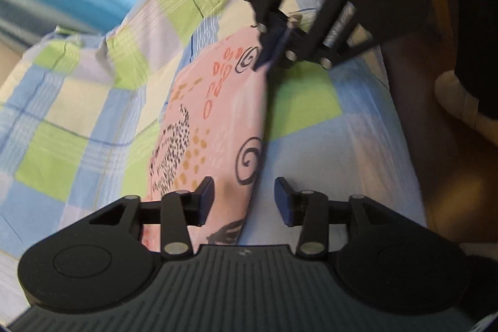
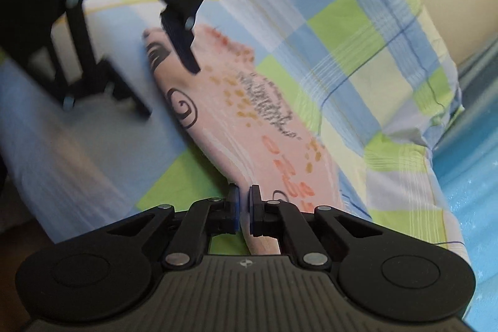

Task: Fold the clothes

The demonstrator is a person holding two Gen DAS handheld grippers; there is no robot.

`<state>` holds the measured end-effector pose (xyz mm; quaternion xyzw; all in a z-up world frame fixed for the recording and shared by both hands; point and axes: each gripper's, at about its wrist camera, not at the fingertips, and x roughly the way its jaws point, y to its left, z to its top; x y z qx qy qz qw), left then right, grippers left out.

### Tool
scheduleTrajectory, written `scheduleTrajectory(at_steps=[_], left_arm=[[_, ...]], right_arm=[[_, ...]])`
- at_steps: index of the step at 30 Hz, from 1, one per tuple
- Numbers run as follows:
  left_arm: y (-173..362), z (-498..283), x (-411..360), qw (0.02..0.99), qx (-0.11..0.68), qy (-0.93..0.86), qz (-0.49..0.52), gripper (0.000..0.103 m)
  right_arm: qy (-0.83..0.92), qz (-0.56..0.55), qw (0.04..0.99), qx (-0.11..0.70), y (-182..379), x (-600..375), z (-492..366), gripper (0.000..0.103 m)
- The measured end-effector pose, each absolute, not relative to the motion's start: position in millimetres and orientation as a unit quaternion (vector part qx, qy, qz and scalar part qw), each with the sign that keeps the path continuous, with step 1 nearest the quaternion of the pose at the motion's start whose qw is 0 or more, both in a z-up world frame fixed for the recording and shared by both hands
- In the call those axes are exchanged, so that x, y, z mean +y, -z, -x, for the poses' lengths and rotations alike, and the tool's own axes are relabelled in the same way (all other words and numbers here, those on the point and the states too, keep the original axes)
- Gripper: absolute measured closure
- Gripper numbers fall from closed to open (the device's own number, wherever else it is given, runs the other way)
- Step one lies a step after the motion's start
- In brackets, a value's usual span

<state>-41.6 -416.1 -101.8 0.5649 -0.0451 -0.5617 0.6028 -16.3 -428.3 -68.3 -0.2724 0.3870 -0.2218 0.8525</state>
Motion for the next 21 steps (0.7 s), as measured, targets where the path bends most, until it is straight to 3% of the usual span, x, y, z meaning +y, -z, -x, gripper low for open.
scheduleTrajectory(at_steps=[6,8,10,13,21], left_arm=[[116.4,40.4,-434.6,0.608,-0.098,0.514,-0.597,0.054],[119.9,37.6,-440.5,0.609,-0.101,0.497,-0.61,0.063],[119.7,31.4,-445.3,0.611,-0.075,0.494,-0.614,0.094],[112.6,24.9,-443.2,0.626,-0.058,0.502,-0.595,0.096],[102.9,22.0,-442.4,0.64,-0.047,0.514,-0.57,0.096]], right_arm=[[0.23,0.244,0.866,0.37,56.2,-429.8,23.6,0.101],[0.231,0.248,0.865,0.37,57.3,-428.0,22.3,0.101],[0.233,0.257,0.862,0.371,60.1,-425.6,21.0,0.099],[0.233,0.29,0.847,0.379,70.4,-418.1,17.6,0.078],[0.202,0.344,0.833,0.384,97.7,-416.7,-4.9,0.077]])
